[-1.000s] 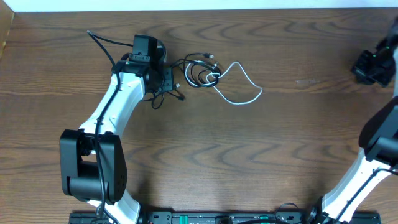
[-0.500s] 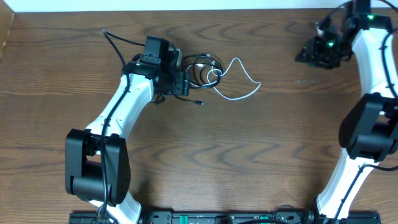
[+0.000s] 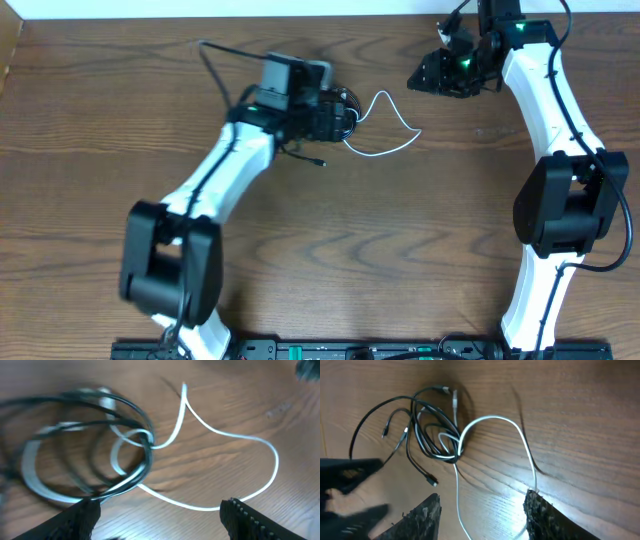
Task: Untangle cables
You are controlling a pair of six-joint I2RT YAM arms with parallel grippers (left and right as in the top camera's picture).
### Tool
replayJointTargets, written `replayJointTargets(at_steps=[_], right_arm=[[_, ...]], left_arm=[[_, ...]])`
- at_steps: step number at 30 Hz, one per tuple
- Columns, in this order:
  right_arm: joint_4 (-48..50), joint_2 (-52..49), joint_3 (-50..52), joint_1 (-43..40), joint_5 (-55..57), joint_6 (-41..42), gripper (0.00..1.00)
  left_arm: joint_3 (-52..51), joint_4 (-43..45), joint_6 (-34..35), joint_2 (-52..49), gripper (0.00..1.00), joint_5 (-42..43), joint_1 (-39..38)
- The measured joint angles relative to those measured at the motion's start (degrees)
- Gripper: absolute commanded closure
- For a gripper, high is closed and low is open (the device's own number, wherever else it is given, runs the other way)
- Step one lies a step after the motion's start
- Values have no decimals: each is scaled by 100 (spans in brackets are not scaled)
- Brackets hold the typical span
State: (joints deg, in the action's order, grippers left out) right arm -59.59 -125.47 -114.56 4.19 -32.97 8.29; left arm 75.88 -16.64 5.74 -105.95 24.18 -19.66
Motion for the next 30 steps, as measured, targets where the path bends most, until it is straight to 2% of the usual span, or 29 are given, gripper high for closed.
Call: replayJointTargets(at_steps=[2,4,9,11,14,21,25,30], right_arm=[[-66,0,0,-48,35,50,50],[-138,0,0,-129,48,70,50],[-323,0,0,-348,87,66,50],[-409,0,0,-413,101,37,50],[-516,0,0,-468,120,-17,50],[-590,0,0,-498,149,-125,51],[-654,0,0,-498,153,-138,51],[-713,0,0,-498,219,-138,51]], left_arm=[[190,-234,-17,-299,19,22,-153],[680,-898,-142,-697,18,35,-264],[2225,-2057,-662,-1587,19,-341,-378],[2575,-2103,-859,-1733,21,-487,-374],[2802,-2037,-1178,-1832,37,-614,-339],[2839,-1836,-1794,-2293,42,-787,-249],[2839,-1655,-1976,-2430,55,-817,-212],[2839,-1631,-2079,-2430,64,-826,-192]])
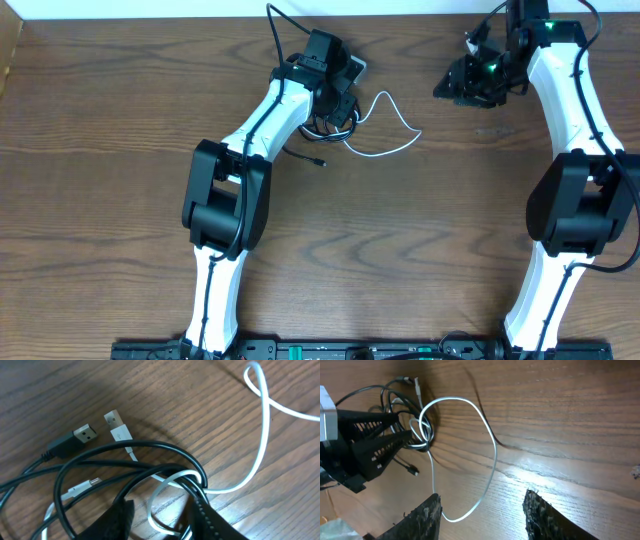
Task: Untangle cables
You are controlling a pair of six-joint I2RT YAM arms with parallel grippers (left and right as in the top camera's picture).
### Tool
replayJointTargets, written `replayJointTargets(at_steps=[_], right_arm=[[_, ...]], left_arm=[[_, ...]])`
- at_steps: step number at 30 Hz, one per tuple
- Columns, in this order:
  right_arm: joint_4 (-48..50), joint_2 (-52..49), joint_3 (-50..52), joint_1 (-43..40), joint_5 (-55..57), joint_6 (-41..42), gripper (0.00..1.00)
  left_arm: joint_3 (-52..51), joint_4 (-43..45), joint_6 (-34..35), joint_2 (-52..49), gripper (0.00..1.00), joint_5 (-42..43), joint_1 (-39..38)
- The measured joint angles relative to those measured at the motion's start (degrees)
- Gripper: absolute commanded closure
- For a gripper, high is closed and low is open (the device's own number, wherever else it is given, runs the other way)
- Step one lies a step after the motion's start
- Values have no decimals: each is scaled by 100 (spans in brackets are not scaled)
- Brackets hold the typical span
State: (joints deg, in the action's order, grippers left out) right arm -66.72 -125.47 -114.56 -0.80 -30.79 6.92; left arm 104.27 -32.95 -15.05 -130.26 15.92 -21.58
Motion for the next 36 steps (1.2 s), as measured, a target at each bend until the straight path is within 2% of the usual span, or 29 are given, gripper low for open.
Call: replayJointTargets(at_steps=[5,20,25,36], right_arm=[[-15,0,0,0,68,0,51],[-13,0,0,2,85,0,50],[-11,0,0,2,85,0,50],[-11,0,0,2,87,-2,50]], left_arm=[[0,0,-24,-15,67,0,4],[-33,127,-24,-179,67,-7,4],[-83,457,-24,-179,67,-278,4],[-131,603,-26,-422,67,-452,4]])
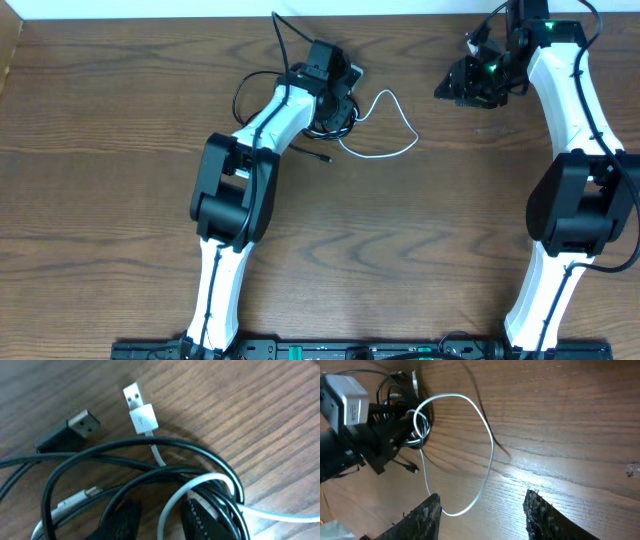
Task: Untangle cables
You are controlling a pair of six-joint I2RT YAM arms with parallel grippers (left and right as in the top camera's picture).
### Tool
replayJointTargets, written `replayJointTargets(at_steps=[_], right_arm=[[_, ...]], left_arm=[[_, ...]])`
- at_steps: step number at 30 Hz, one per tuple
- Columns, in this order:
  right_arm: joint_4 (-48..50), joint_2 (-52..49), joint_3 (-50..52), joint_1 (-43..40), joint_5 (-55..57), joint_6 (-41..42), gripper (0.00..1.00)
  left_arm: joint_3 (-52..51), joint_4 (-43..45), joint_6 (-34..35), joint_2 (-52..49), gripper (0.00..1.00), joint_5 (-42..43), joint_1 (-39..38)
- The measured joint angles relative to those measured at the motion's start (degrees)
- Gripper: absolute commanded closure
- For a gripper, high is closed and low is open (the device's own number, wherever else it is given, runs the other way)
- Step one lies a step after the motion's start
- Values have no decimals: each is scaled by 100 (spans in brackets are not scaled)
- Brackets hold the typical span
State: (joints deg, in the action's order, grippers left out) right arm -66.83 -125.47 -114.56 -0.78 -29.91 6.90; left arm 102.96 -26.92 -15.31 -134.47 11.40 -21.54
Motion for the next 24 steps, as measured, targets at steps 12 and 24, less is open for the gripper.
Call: replayJointTargets(at_steps=[12,24], right_arm=[[-15,0,0,4,0,0,48],[195,0,0,170,-605,-304,59]], left_arm=[[-2,-59,24,-11,93,-15,0],[-96,-1191,876,841,93,114,0]])
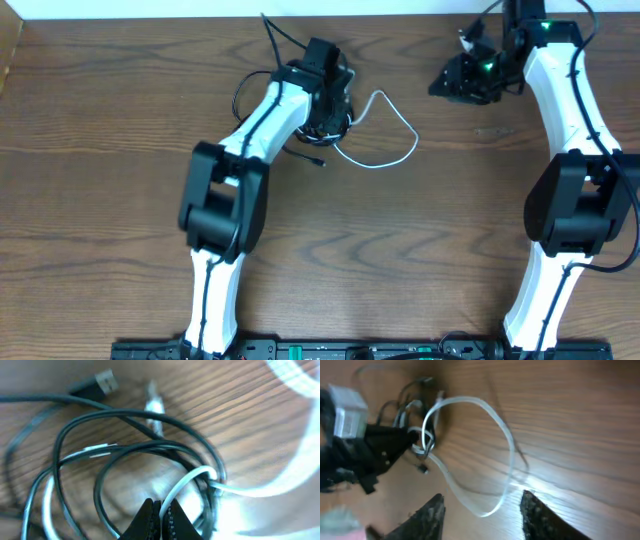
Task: Untangle cables
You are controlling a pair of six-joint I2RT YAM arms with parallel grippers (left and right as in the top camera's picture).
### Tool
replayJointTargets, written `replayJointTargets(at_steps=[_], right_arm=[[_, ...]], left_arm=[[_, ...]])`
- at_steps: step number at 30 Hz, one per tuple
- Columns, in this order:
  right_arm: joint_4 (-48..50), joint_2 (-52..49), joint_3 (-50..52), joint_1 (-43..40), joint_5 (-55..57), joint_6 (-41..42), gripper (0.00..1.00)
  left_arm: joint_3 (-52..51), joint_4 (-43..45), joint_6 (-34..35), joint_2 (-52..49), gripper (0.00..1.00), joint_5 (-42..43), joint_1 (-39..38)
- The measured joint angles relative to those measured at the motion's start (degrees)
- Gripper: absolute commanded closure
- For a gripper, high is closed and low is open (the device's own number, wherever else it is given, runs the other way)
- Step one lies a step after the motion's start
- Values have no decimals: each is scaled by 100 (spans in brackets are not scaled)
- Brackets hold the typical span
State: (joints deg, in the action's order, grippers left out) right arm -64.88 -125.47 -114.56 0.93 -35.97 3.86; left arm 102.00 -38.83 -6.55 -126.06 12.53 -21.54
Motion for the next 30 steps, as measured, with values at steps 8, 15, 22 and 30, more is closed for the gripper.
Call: replayJointTargets(at_steps=[8,15,22,30], right_arm=[[17,9,0,380,-619,-157,55],[232,267,0,568,-671,-42,52],[658,339,0,881,-682,398,50],[1043,339,0,1362,-496,1211,49]], left_arm=[[2,-44,555,1191,92,535,0],[2,-92,938,1185,93,798,0],[4,-74,1222,1410,93,960,0],[138,138,1718,1991,92,990,0]])
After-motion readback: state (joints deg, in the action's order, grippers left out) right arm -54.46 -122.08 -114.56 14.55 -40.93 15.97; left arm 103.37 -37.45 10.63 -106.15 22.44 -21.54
